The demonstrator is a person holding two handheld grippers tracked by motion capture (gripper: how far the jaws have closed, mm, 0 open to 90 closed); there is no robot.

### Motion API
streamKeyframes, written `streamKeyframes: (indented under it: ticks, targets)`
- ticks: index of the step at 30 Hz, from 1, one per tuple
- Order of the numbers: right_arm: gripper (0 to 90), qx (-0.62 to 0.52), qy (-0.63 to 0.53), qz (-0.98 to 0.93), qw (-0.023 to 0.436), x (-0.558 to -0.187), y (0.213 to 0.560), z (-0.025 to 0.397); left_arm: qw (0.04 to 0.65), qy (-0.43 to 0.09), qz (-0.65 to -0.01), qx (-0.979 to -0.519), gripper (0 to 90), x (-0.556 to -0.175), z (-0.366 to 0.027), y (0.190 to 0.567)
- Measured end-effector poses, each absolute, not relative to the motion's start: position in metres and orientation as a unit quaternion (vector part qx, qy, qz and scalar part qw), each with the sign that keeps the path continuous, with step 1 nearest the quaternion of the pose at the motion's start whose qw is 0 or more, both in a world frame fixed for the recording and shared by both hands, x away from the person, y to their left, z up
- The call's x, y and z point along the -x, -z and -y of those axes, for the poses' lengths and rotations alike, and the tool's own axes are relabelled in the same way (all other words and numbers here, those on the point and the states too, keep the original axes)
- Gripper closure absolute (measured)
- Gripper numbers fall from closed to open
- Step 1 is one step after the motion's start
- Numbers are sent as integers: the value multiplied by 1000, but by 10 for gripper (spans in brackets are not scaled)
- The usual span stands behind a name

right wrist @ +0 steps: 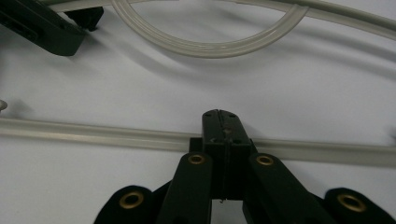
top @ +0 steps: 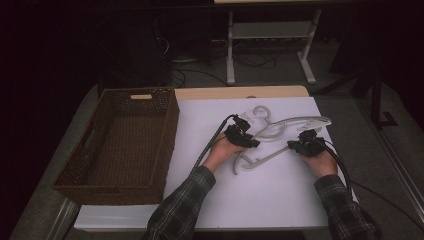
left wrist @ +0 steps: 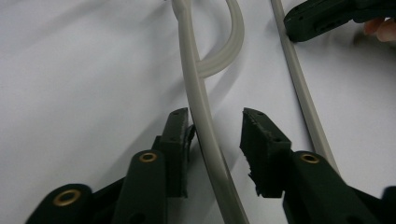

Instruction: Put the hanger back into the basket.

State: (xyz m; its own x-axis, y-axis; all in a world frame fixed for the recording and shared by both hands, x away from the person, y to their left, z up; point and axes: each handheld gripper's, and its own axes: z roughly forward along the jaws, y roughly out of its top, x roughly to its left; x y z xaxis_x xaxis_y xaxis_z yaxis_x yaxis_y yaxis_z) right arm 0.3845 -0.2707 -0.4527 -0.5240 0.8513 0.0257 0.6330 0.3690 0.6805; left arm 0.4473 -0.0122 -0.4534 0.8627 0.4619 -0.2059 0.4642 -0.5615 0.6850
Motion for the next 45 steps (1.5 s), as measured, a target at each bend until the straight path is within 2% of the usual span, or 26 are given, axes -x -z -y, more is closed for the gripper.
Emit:
streamKeyframes:
  ticks: [6, 10, 21, 33, 40, 45]
  targets:
    - [899, -458, -325, -810, 167, -385, 453, 271, 388, -1, -270, -881, 678, -447, 15, 448]
    - [899, -458, -324, -811, 165, -384, 453, 272, 392, -1, -271, -879, 754, -447, 14, 444]
    - [898, -456, -316, -816, 160, -384, 454, 273, 395, -5, -279, -875, 776, -446, 13, 438]
    - [897, -454, -317, -817, 160, -384, 453, 274, 434, 40, -284, -854, 790, -445, 8, 428]
    - [894, -453, -318, -818, 158, -384, 452, 274, 434, 14, -280, -856, 806, -441, 10, 422]
    - [781, -447, -325, -818, 160, -382, 449, 273, 431, -10, -282, -857, 814, -442, 4, 416]
